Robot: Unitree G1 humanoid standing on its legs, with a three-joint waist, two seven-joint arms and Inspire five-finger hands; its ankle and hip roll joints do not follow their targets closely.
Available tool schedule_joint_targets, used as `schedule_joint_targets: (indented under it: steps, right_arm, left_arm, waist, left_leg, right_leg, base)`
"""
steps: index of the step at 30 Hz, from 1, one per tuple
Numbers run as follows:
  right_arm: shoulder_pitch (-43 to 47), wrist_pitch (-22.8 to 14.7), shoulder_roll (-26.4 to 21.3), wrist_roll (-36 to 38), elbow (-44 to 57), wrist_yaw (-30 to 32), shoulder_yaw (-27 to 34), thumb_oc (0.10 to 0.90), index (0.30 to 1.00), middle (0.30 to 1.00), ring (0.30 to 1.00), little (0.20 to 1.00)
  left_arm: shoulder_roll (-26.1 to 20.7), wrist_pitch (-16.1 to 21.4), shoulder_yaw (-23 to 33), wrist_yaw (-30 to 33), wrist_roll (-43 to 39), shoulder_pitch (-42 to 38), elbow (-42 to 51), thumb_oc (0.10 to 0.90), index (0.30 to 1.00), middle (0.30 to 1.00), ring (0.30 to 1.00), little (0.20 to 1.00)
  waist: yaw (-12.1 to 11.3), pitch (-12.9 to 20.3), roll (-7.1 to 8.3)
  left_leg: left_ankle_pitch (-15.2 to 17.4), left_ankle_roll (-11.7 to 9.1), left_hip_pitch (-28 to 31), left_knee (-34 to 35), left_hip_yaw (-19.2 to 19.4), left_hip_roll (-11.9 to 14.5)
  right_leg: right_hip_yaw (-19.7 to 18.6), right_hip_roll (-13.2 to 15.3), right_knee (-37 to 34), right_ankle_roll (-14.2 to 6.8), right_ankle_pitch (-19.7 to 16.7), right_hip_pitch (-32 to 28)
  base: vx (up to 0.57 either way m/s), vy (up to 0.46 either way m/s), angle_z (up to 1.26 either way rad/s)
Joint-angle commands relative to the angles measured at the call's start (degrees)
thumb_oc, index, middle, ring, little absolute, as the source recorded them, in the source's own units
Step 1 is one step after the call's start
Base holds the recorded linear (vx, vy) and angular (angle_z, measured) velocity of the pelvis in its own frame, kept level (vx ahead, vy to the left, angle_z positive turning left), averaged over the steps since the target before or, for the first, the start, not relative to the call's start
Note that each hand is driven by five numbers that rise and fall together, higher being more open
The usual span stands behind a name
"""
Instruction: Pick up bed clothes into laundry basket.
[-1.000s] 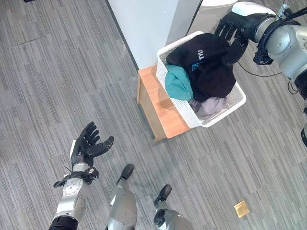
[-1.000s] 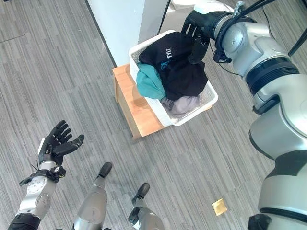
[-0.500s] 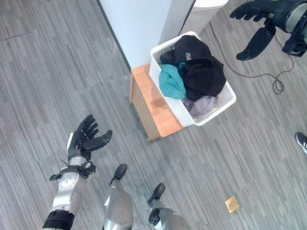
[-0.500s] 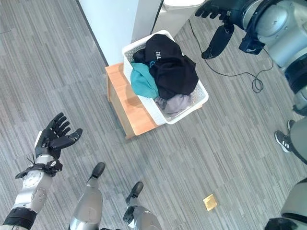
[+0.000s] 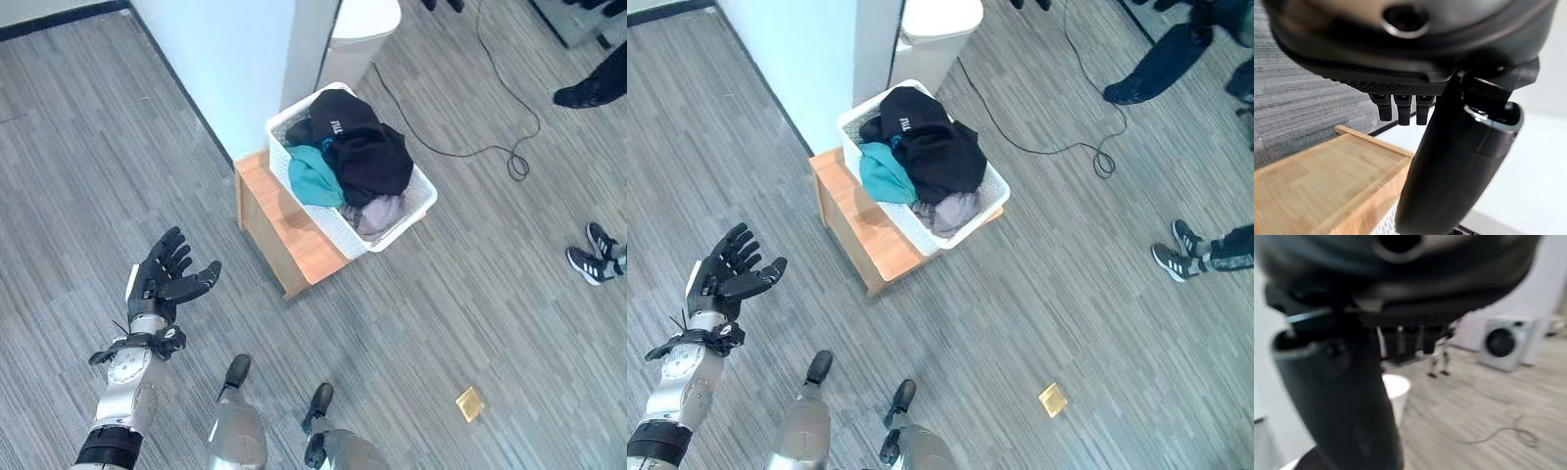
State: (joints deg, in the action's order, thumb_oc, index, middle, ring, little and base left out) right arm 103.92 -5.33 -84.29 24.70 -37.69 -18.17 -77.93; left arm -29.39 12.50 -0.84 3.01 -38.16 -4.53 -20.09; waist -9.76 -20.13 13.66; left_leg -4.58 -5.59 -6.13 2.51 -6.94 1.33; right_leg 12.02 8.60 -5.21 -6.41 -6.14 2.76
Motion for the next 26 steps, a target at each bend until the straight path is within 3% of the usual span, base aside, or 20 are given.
schedule_joint_targets:
  steps: [1,2,3,4,5,6,7,8,9,10,13,14,15,17,22,26]
  right_arm:
    - [2.78,-2.57,-2.23,6.08,-2.21,6.82,4.46,0.800,0.900,0.900,0.900,0.900]
    - [-8.41,-4.96,-4.52,8.48,0.45,11.67,18.72,0.800,0.900,0.900,0.900,0.900]
    - [-12.61,-6.78,-4.86,9.34,2.12,15.03,25.06,0.800,0.900,0.900,0.900,0.900]
    - [-41.42,-10.11,2.22,4.13,8.39,25.47,56.72,0.800,0.900,0.900,0.900,0.900]
    - [-47.07,-10.00,3.14,3.43,9.64,25.75,62.12,0.800,0.900,0.900,0.900,0.900]
    - [-71.49,-11.30,19.16,-0.15,22.75,29.02,85.20,0.800,0.900,0.900,0.900,0.900]
    - [-74.73,-10.82,20.07,-0.59,24.37,29.11,88.09,0.800,0.900,0.900,0.900,0.900]
    - [-82.74,-10.08,27.96,-2.12,29.10,28.10,91.96,0.800,0.900,0.900,0.900,0.900]
    - [-92.11,-8.76,38.08,-5.02,34.52,26.83,93.89,0.800,0.900,0.900,0.900,0.900]
    - [-92.89,-8.43,38.56,-5.26,35.28,26.88,94.32,0.800,0.900,0.900,0.900,0.900]
    - [-101.68,-8.70,54.29,0.44,37.68,23.90,93.11,0.800,0.900,0.900,0.900,0.900]
    - [-101.96,-8.64,54.52,0.40,37.90,23.90,93.11,0.800,0.900,0.900,0.900,0.900]
    - [-106.45,-8.80,61.76,3.34,35.78,23.44,91.92,0.800,0.900,0.900,0.900,0.900]
    - [-110.45,-9.29,68.36,2.24,31.06,25.40,90.75,0.800,0.900,0.900,0.900,0.900]
    - [-114.84,-9.56,74.34,3.99,26.47,26.14,87.55,0.800,0.900,0.900,0.900,0.900]
    - [-115.42,-7.99,73.92,3.95,23.87,24.31,81.74,0.800,0.900,0.900,0.900,0.900]
  left_arm:
    - [-0.43,4.60,1.37,-1.13,0.12,2.08,5.77,0.800,0.900,0.900,0.900,0.900]
    - [2.49,4.55,1.27,-0.13,0.73,2.37,6.65,0.800,0.900,0.900,0.900,0.900]
    - [5.97,4.43,1.51,0.38,1.20,2.36,6.55,0.800,0.900,0.900,0.900,0.900]
    - [9.33,4.26,3.47,1.99,3.62,3.47,6.85,0.800,0.900,0.900,0.900,0.900]
    - [8.01,4.23,3.33,1.99,3.63,3.80,6.85,0.800,0.900,0.900,0.900,0.900]
    - [7.66,3.53,2.95,3.31,5.54,3.69,6.83,0.800,0.900,0.900,0.900,0.900]
    - [6.81,3.48,2.24,3.34,5.54,3.72,6.85,0.800,0.900,0.900,0.900,0.900]
    - [7.10,2.78,1.53,3.36,6.22,4.05,6.80,0.800,0.900,0.900,0.900,0.900]
    - [8.61,1.62,2.44,3.21,7.71,5.53,6.96,0.800,0.900,0.900,0.900,0.900]
    - [8.39,1.57,2.28,3.22,7.76,5.76,7.07,0.800,0.900,0.900,0.900,0.900]
    - [10.57,0.06,2.76,3.09,9.98,8.69,8.16,0.800,0.900,0.900,0.900,0.900]
    - [10.42,0.01,2.75,3.11,10.01,8.91,8.26,0.800,0.900,0.900,0.900,0.900]
    - [11.30,-0.12,2.26,3.00,10.37,9.94,7.90,0.800,0.900,0.900,0.900,0.900]
    - [12.20,0.12,1.87,3.08,10.98,11.09,7.47,0.800,0.900,0.900,0.900,0.900]
    - [14.78,0.12,0.22,3.63,10.53,12.86,5.21,0.800,0.900,0.900,0.900,0.900]
    - [16.32,-0.40,-2.33,3.56,10.06,14.23,3.68,0.800,0.900,0.900,0.900,0.900]
  waist:
    - [2.24,10.78,-0.68]
    - [3.56,11.49,-2.67]
    - [4.59,11.72,-5.43]
    - [7.69,12.90,-8.02]
    - [7.60,13.39,-6.67]
    - [8.30,13.61,-6.79]
    - [7.63,13.95,-5.96]
    - [7.04,13.99,-6.24]
    - [7.53,14.17,-7.65]
    - [7.34,14.33,-7.44]
    - [8.08,14.67,-8.93]
    - [8.06,14.76,-8.78]
    - [8.82,14.85,-9.76]
    - [9.60,15.08,-11.17]
    - [11.06,14.97,-12.49]
    - [11.49,14.35,-12.85]
  left_leg:
    - [0.60,-0.43,-0.46,2.27,1.93,-0.61]
    - [0.95,-0.31,0.17,2.29,2.47,-0.45]
    - [1.10,-0.10,0.42,2.30,2.80,-0.61]
    - [0.27,0.58,0.28,2.28,3.20,-0.70]
    - [1.60,0.42,0.83,2.25,3.07,-0.61]
    - [1.01,1.09,0.87,2.03,3.23,-1.03]
    - [2.06,0.98,1.38,2.12,3.13,-0.98]
    - [1.65,1.37,1.56,1.97,3.37,-1.21]
    - [2.01,1.90,2.23,1.87,3.96,-1.42]
    - [2.07,1.90,2.31,1.87,4.00,-1.41]
    - [2.47,2.39,3.37,1.78,4.83,-1.62]
    - [2.52,2.39,3.46,1.78,4.85,-1.63]
    - [2.72,2.59,4.00,1.67,5.26,-1.60]
    - [2.96,2.70,4.73,1.71,5.55,-1.56]
    - [2.92,2.74,5.09,1.63,5.62,-1.45]
    - [3.53,2.69,5.97,1.62,5.91,-1.29]
  right_leg:
    - [-0.89,2.39,2.57,-4.34,4.18,-2.45]
    - [-1.49,2.41,2.51,-4.43,4.21,-2.73]
    - [-1.99,2.56,2.47,-4.49,4.28,-2.71]
    - [-3.01,2.55,3.00,-4.40,3.40,-1.95]
    - [-2.82,2.45,2.67,-4.42,4.42,-2.73]
    - [-3.56,2.66,3.11,-4.31,3.95,-2.27]
    - [-3.45,2.62,2.86,-4.35,4.84,-2.88]
    - [-3.80,2.80,3.09,-4.28,4.58,-2.82]
    - [-4.51,3.06,3.30,-4.29,4.73,-2.86]
    - [-4.55,3.06,3.31,-4.29,4.78,-2.91]
    - [-5.06,3.32,3.57,-4.21,5.08,-3.33]
    - [-5.08,3.33,3.56,-4.21,5.13,-3.42]
    - [-5.34,3.35,3.78,-4.11,5.40,-3.57]
    - [-5.62,3.30,3.94,-4.01,5.79,-3.95]
    - [-6.35,3.13,4.61,-3.66,6.33,-4.00]
    - [-6.55,3.11,5.12,-3.48,7.09,-4.54]
  base:
    - [0.02,0.030,-0.15]
    - [0.02,0.040,-0.03]
    - [-0.03,0.109,-0.08]
    - [0.04,0.068,-0.12]
    - [0.00,0.106,-0.12]
    - [0.11,0.025,-0.01]
    - [0.01,0.068,0.07]
    - [0.05,0.041,0.04]
    - [-0.01,0.055,-0.15]
    - [0.02,0.042,-0.36]
    - [0.03,0.018,-0.47]
    - [0.01,0.004,-0.15]
    - [0.01,0.010,-0.07]
    - [0.02,0.017,-0.09]
    - [0.00,0.008,-0.03]
    - [0.00,0.000,0.00]
